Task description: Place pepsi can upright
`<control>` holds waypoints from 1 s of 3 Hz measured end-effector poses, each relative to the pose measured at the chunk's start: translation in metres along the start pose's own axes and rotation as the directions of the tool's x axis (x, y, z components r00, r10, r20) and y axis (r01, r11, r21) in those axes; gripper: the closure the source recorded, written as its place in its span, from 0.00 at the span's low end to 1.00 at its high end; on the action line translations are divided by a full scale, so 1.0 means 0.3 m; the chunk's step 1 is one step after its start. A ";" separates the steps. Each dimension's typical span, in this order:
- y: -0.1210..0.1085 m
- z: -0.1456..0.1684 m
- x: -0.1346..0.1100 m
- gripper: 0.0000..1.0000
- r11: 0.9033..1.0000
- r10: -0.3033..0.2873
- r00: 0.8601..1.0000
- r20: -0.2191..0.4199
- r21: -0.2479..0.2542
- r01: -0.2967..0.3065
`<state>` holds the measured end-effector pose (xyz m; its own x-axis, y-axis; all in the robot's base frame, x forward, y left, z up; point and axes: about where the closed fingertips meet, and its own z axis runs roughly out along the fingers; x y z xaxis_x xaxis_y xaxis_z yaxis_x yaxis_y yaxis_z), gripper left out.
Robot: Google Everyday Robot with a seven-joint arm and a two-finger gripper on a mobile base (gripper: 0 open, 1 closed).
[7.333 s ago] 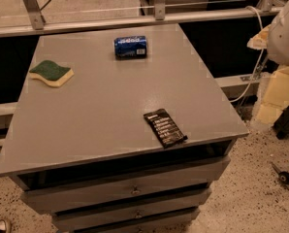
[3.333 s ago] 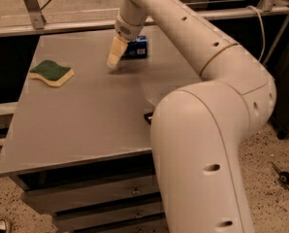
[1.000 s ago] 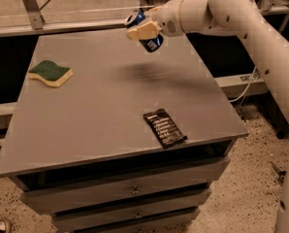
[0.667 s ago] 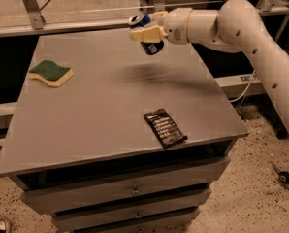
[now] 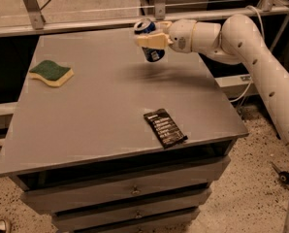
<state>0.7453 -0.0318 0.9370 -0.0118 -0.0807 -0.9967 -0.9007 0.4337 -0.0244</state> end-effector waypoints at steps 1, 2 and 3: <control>-0.029 -0.026 0.054 1.00 0.997 0.075 0.997 0.015 -0.013 -0.075; -0.050 -0.051 0.101 0.87 0.990 0.136 0.989 0.050 -0.038 -0.134; -0.063 -0.078 0.134 0.64 0.985 0.169 0.983 0.064 -0.052 -0.166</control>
Offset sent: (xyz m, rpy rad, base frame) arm 0.0100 -0.0446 -0.0470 0.1970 0.1498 0.0441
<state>0.7516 -0.0641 0.8991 -0.1363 0.0516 -0.9893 -0.9077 0.3936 0.1456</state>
